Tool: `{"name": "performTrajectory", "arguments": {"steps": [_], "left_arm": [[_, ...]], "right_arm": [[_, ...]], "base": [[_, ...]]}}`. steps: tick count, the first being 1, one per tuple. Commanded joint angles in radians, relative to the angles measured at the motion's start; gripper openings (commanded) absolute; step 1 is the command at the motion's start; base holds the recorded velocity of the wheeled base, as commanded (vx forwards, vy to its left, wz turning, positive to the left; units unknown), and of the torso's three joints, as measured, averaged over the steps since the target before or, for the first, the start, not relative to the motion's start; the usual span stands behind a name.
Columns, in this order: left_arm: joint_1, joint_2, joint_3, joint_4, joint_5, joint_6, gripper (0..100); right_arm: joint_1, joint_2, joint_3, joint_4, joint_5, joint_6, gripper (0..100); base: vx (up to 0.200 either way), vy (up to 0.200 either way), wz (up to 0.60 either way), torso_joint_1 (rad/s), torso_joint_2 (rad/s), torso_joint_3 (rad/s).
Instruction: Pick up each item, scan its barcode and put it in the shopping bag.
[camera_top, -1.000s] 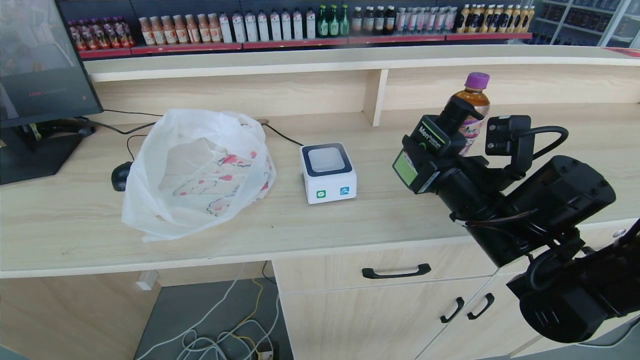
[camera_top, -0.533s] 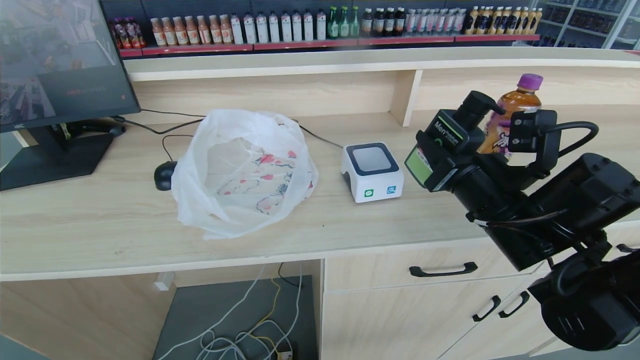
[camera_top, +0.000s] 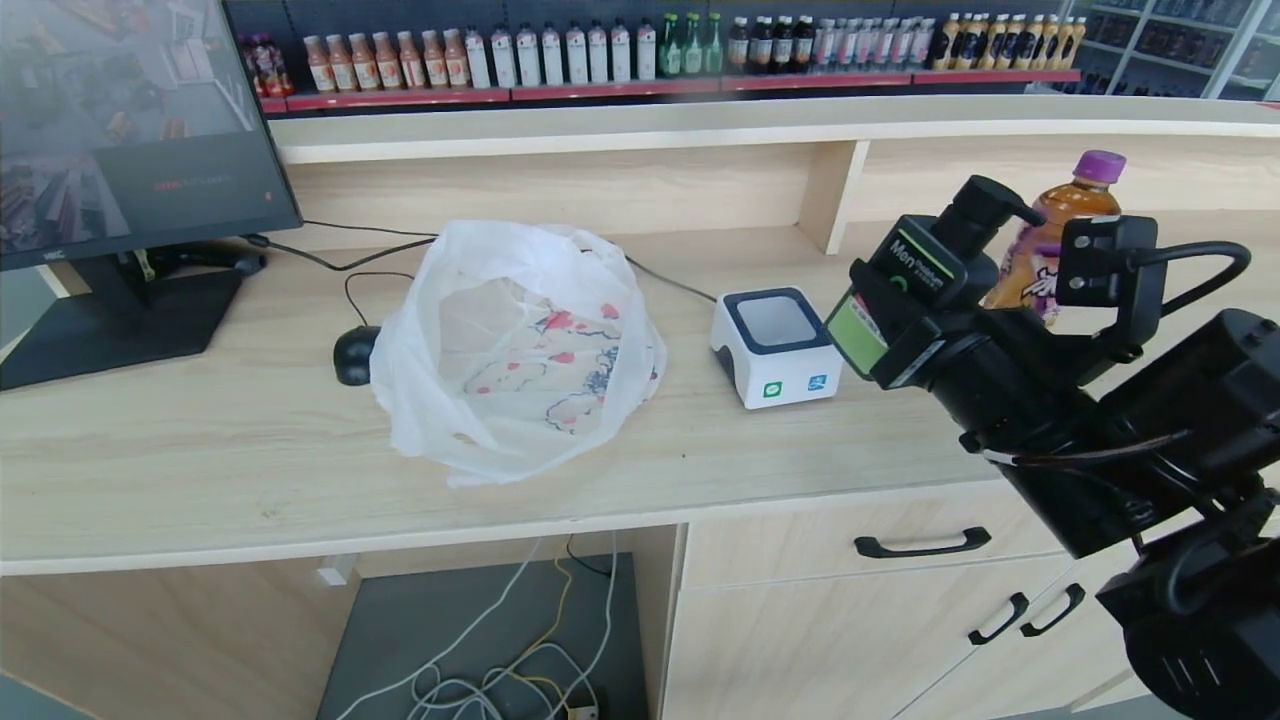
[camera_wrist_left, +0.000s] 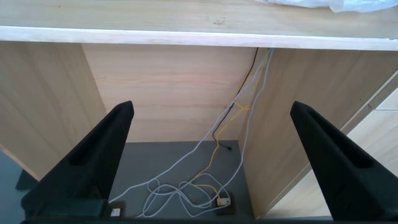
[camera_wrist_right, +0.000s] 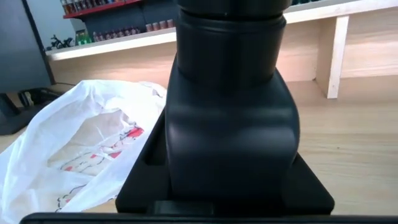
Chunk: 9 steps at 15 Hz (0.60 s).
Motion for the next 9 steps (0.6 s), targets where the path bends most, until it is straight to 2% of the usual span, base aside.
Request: {"name": "performTrajectory", "arguments": {"steps": [1, 9], "left_arm": [[0.000, 0.002, 0.000, 0.000, 0.000, 0.000, 100], [0.000, 0.000, 0.000, 0.000, 0.000, 0.000, 100]], "right_arm": [[0.002, -0.026, 0.033, -0.001, 0.001, 0.003, 0], [-0.009, 0.109, -0.038, -0.001, -0.004, 0.043, 0]], "base": [[0.000, 0.000, 0.00, 0.000, 0.00, 0.000], [0.000, 0.000, 0.00, 0.000, 0.00, 0.000]]}}
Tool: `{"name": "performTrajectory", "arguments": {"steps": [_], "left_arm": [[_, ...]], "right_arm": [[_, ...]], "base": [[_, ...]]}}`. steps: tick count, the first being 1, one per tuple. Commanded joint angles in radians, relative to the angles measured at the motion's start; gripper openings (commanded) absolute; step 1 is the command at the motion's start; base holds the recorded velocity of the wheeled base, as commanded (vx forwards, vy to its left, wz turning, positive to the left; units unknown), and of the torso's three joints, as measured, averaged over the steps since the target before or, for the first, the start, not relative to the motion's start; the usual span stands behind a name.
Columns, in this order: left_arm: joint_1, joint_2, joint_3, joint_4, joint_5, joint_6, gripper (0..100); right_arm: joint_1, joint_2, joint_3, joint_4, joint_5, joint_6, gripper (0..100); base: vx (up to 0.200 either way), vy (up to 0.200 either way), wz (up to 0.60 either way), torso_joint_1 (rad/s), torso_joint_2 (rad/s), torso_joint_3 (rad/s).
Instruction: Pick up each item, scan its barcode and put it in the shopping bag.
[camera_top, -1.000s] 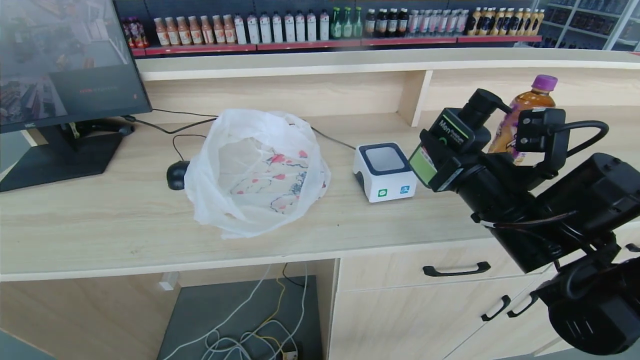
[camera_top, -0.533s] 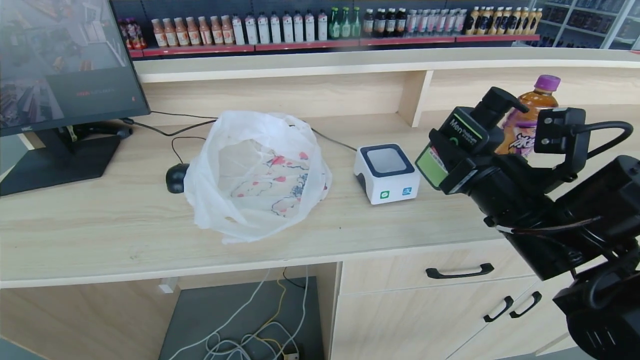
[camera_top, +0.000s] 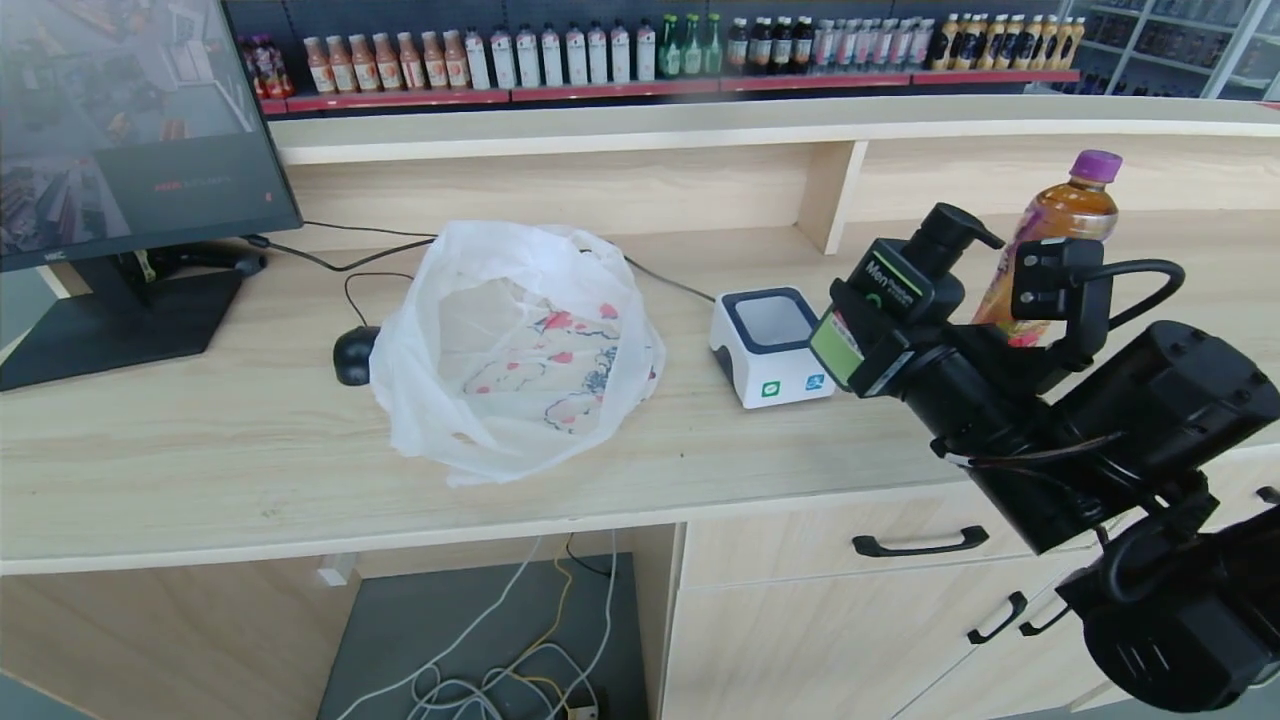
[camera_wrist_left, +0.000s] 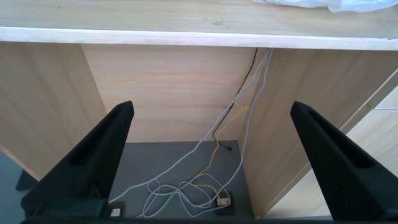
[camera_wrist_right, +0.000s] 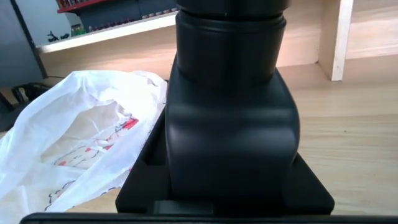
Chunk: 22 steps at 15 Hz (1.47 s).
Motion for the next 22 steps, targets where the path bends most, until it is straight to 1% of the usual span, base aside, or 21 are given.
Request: {"name": "performTrajectory", "arguments": {"steps": [1, 3, 5, 9, 12, 14, 16, 18, 22], "left_arm": [[0.000, 0.002, 0.000, -0.001, 0.000, 0.000, 100], [0.000, 0.002, 0.000, -0.001, 0.000, 0.000, 100], [0.000, 0.002, 0.000, -0.001, 0.000, 0.000, 100], [0.000, 0.002, 0.000, -0.001, 0.000, 0.000, 100], [0.000, 0.002, 0.000, -0.001, 0.000, 0.000, 100], [0.000, 0.002, 0.000, -0.001, 0.000, 0.000, 100], [0.000, 0.002, 0.000, -0.001, 0.000, 0.000, 100], [0.000, 0.002, 0.000, -0.001, 0.000, 0.000, 100], [0.000, 0.002, 0.000, -0.001, 0.000, 0.000, 100]], "right_arm": [[-0.002, 0.056, -0.028, -0.001, 0.005, 0.028, 0], [-0.016, 0.085, -0.062, -0.001, 0.009, 0.079, 0], [-0.042, 0.117, -0.091, -0.001, 0.066, 0.117, 0], [-0.045, 0.172, -0.229, -0.001, 0.068, 0.277, 0], [-0.055, 0.227, -0.298, 0.008, 0.069, 0.381, 0], [-0.068, 0.234, -0.388, 0.127, 0.068, 0.447, 0], [-0.071, 0.234, -0.513, 0.239, 0.068, 0.482, 0], [-0.069, 0.232, -0.562, 0.285, 0.069, 0.484, 0], [-0.060, 0.226, -0.548, 0.325, 0.060, 0.498, 0]], "base": [[0.000, 0.000, 0.00, 0.000, 0.00, 0.000], [0.000, 0.000, 0.00, 0.000, 0.00, 0.000], [0.000, 0.000, 0.00, 0.000, 0.00, 0.000], [0.000, 0.000, 0.00, 0.000, 0.00, 0.000], [0.000, 0.000, 0.00, 0.000, 0.00, 0.000], [0.000, 0.000, 0.00, 0.000, 0.00, 0.000], [0.000, 0.000, 0.00, 0.000, 0.00, 0.000], [0.000, 0.000, 0.00, 0.000, 0.00, 0.000], [0.000, 0.000, 0.00, 0.000, 0.00, 0.000]]}}
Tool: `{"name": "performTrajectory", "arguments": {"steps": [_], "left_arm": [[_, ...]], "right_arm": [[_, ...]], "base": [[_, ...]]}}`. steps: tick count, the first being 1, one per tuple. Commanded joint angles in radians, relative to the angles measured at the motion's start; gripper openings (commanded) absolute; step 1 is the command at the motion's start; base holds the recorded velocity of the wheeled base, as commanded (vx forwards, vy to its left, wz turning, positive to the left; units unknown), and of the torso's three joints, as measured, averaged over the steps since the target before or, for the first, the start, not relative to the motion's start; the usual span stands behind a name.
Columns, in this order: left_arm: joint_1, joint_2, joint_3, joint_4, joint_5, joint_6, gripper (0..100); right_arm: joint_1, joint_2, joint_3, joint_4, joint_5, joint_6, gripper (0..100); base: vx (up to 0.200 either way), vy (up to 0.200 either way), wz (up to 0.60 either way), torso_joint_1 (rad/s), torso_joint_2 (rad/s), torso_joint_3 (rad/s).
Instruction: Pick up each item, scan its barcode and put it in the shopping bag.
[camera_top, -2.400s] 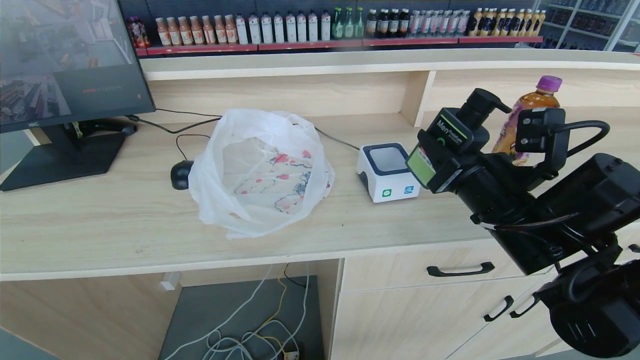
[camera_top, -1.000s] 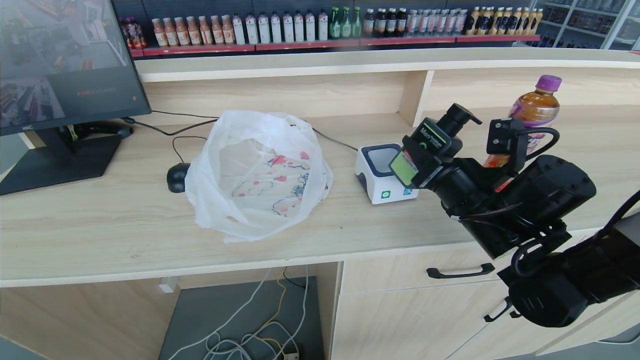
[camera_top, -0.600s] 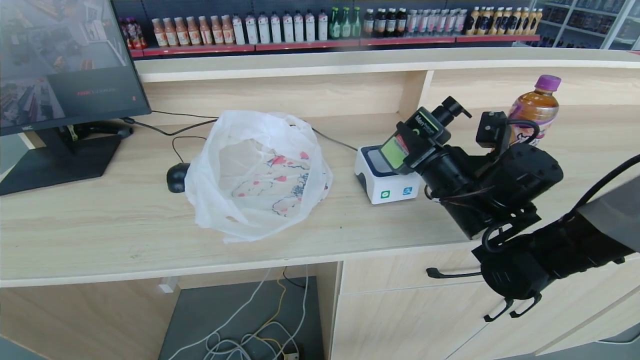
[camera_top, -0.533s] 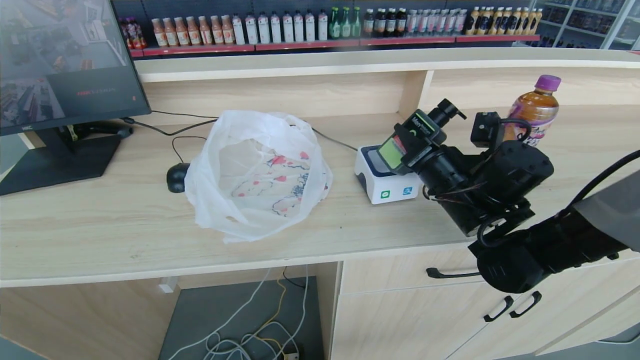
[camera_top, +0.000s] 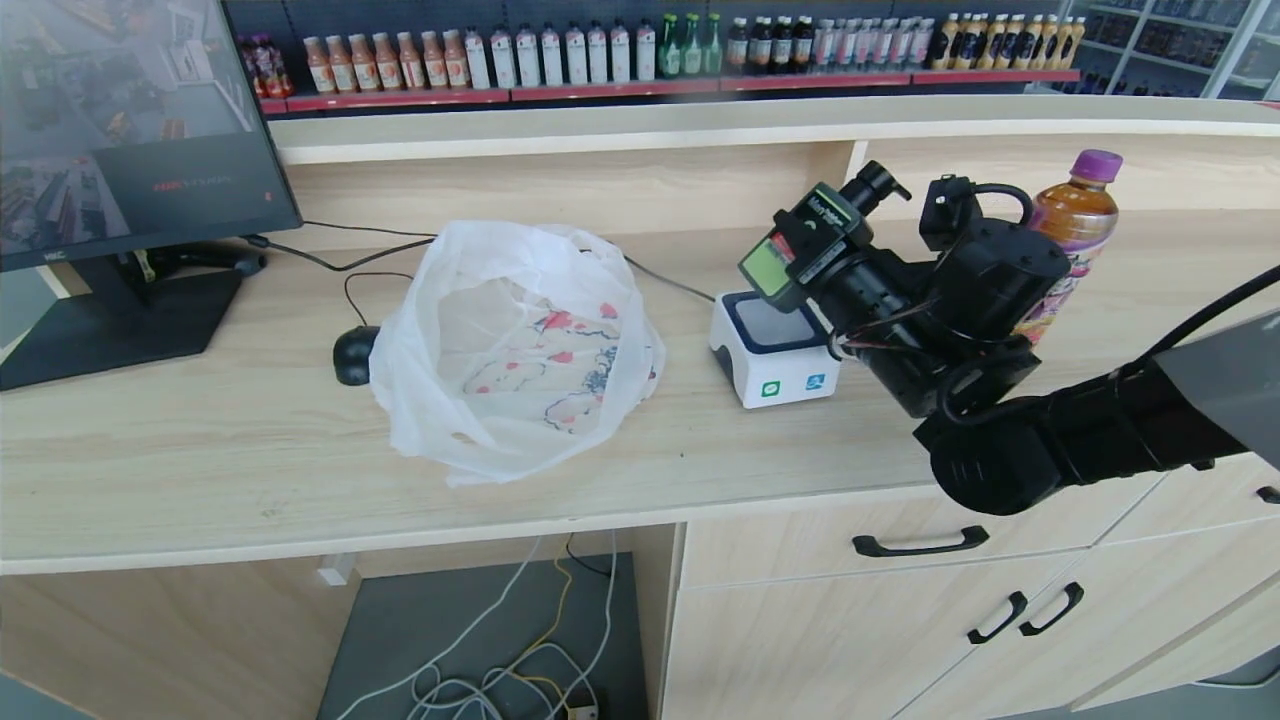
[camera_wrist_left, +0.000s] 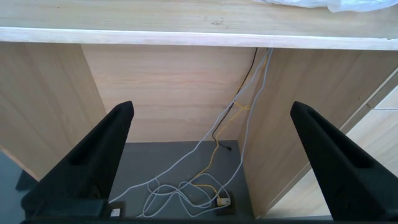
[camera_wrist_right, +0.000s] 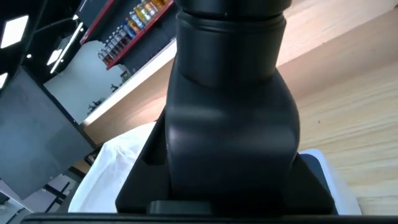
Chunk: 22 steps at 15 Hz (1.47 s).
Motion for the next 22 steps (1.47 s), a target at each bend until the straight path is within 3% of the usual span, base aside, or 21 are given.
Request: {"name": "performTrajectory", "arguments": {"steps": [1, 8, 22], "left_arm": [[0.000, 0.000, 0.000, 0.000, 0.000, 0.000, 100], [0.000, 0.002, 0.000, 0.000, 0.000, 0.000, 100], [0.000, 0.002, 0.000, 0.000, 0.000, 0.000, 100]], "right_arm": [[0.004, -0.008, 0.025, 0.007, -0.002, 0.004, 0], [0.035, -0.018, 0.095, 0.007, -0.004, 0.007, 0], [0.030, -0.001, 0.104, 0.004, -0.004, 0.026, 0]], "base": [[0.000, 0.000, 0.00, 0.000, 0.00, 0.000], [0.000, 0.000, 0.00, 0.000, 0.00, 0.000], [0.000, 0.000, 0.00, 0.000, 0.00, 0.000]]}}
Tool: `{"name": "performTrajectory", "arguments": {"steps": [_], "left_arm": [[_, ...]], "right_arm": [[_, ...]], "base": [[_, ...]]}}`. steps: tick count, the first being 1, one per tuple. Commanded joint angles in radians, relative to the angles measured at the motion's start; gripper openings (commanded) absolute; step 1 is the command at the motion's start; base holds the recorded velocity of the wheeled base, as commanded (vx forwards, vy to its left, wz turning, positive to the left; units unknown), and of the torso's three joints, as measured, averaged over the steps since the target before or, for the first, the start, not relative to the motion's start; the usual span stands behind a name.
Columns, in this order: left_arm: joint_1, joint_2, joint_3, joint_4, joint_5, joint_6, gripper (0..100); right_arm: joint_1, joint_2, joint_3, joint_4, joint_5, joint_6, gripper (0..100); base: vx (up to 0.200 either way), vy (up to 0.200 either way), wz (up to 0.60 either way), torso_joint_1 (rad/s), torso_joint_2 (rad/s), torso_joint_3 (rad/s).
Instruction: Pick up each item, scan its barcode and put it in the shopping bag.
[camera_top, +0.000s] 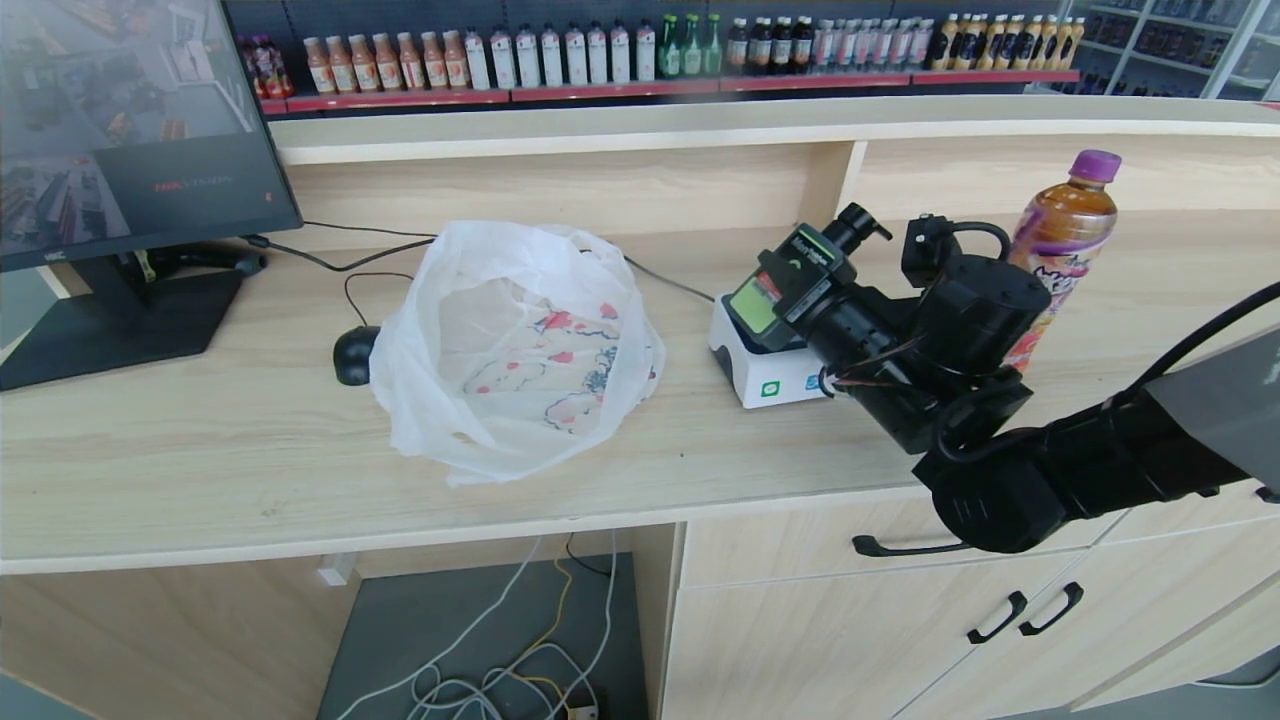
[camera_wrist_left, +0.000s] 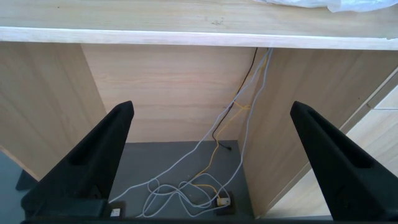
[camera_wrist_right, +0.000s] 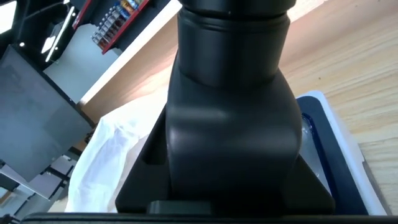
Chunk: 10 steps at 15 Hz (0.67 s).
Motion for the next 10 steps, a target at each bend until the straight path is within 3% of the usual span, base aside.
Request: {"name": "performTrajectory", "arguments": {"steps": [1, 7, 10], "left_arm": [[0.000, 0.000, 0.000, 0.000, 0.000, 0.000, 100], [0.000, 0.002, 0.000, 0.000, 0.000, 0.000, 100], [0.000, 0.002, 0.000, 0.000, 0.000, 0.000, 100]], "right_arm": [[0.001, 0.004, 0.002, 0.003, 0.000, -0.001, 0], [0.001, 0.000, -0.001, 0.003, 0.000, -0.004, 0], [0.001, -0.034, 0.001, -0.037, -0.001, -0.080, 0]], "base": [[0.000, 0.000, 0.00, 0.000, 0.00, 0.000], [0.000, 0.000, 0.00, 0.000, 0.00, 0.000], [0.000, 0.000, 0.00, 0.000, 0.00, 0.000]]}}
